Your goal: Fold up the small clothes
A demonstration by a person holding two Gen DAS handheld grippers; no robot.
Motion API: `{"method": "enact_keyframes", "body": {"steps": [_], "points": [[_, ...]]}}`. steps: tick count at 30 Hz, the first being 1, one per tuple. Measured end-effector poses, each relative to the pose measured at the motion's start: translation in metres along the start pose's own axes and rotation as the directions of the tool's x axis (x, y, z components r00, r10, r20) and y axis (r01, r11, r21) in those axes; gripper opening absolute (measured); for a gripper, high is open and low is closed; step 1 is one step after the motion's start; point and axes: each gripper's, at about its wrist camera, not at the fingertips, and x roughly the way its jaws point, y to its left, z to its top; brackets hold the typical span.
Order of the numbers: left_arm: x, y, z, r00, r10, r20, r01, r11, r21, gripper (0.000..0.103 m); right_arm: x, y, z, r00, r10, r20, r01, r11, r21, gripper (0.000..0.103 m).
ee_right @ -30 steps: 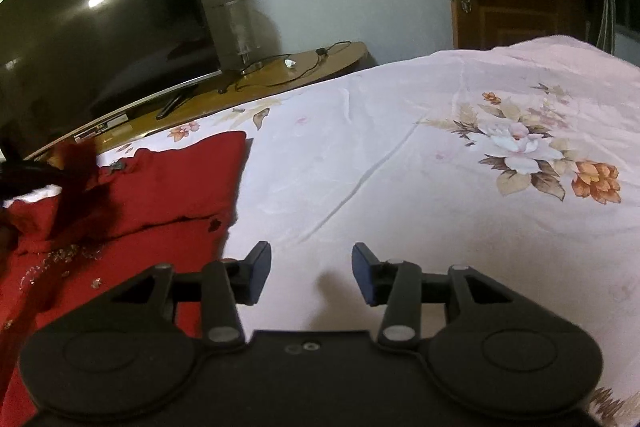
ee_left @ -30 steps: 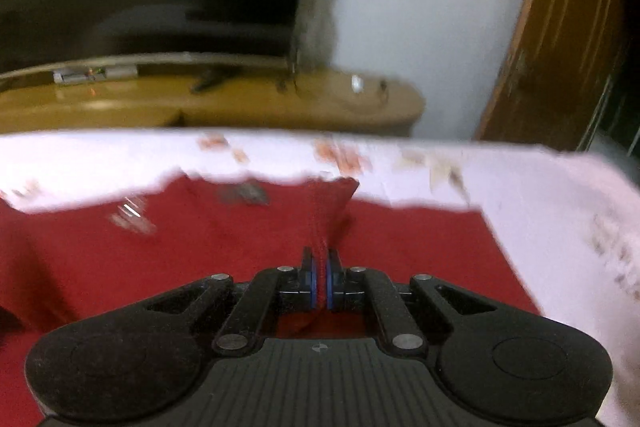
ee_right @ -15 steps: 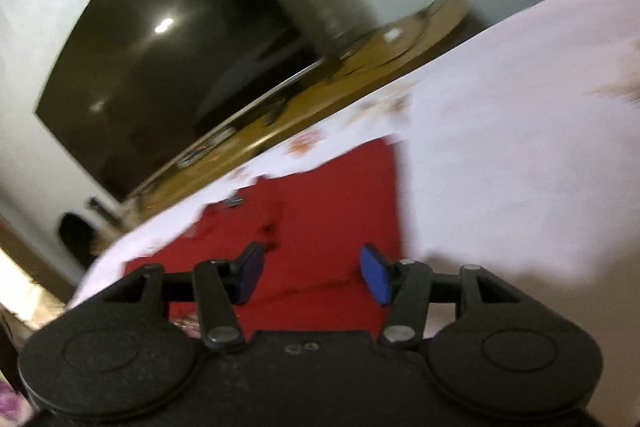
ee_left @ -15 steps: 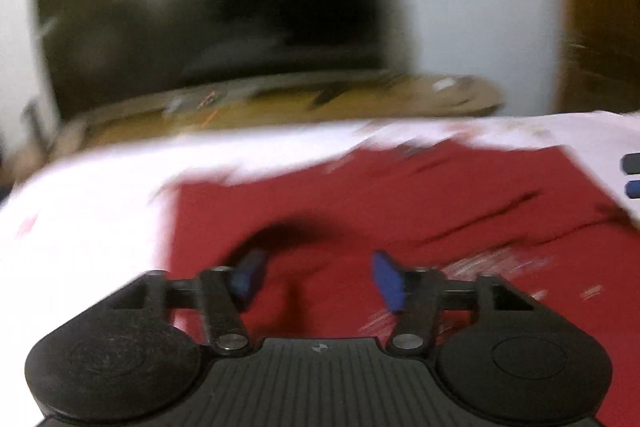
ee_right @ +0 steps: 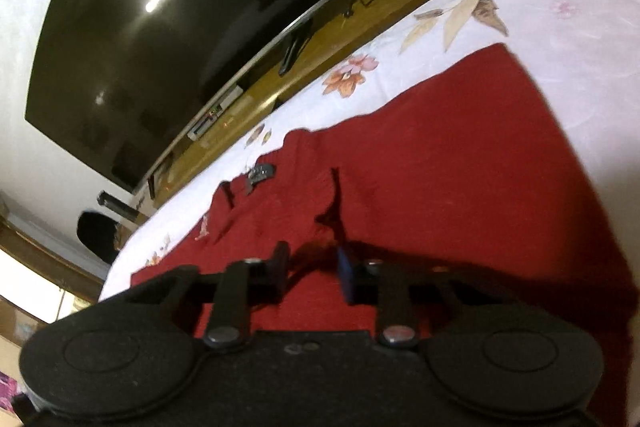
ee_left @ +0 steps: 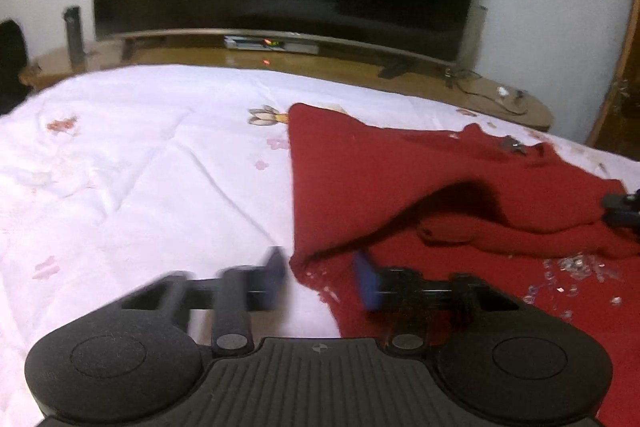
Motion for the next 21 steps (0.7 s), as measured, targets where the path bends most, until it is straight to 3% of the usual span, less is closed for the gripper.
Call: {"method": "enact_keyframes", "body": {"steps": [2,3,5,10,12,16,21], "points": [[0.004,-0.004,0.000,1.000,0.006,-0.009,-0.006,0.999,0.049,0.030,0.002,0.003,-0.001,1.000,-0.008,0.003,0.008,1.000,-0.012,0.018],[0.004,-0.006,-0.001,1.000,0.013,-0.006,-0.013,0.997,0.072,0.030,0.003,0.006,-0.001,1.000,-0.015,0.008,0.015,1.000,-0.025,0.005],[0.003,-0.010,-0.004,1.000,0.030,0.008,-0.031,0.995,0.094,0.030,0.001,0.012,0.000,0.999,-0.039,0.022,0.041,0.997,-0.064,0.005],[0.002,-0.018,-0.004,0.999,0.044,0.022,-0.047,0.991,0.127,0.030,-0.040,0.034,0.004,0.985,-0.057,0.164,0.090,0.976,-0.196,0.005],[0.002,-0.015,-0.003,1.000,0.022,0.016,-0.023,0.994,0.111,0.021,-0.053,0.032,0.004,0.976,-0.084,0.200,0.127,0.969,-0.212,0.005],[0.003,-0.020,-0.001,1.000,-0.002,0.007,0.001,0.992,0.125,0.007,-0.046,0.010,-0.003,0.974,-0.179,0.139,0.205,0.957,-0.206,0.005],[0.004,-0.020,0.002,1.000,-0.008,-0.005,0.008,0.992,0.124,0.005,-0.047,0.007,-0.006,0.974,-0.181,0.135,0.206,0.956,-0.208,0.005]]}}
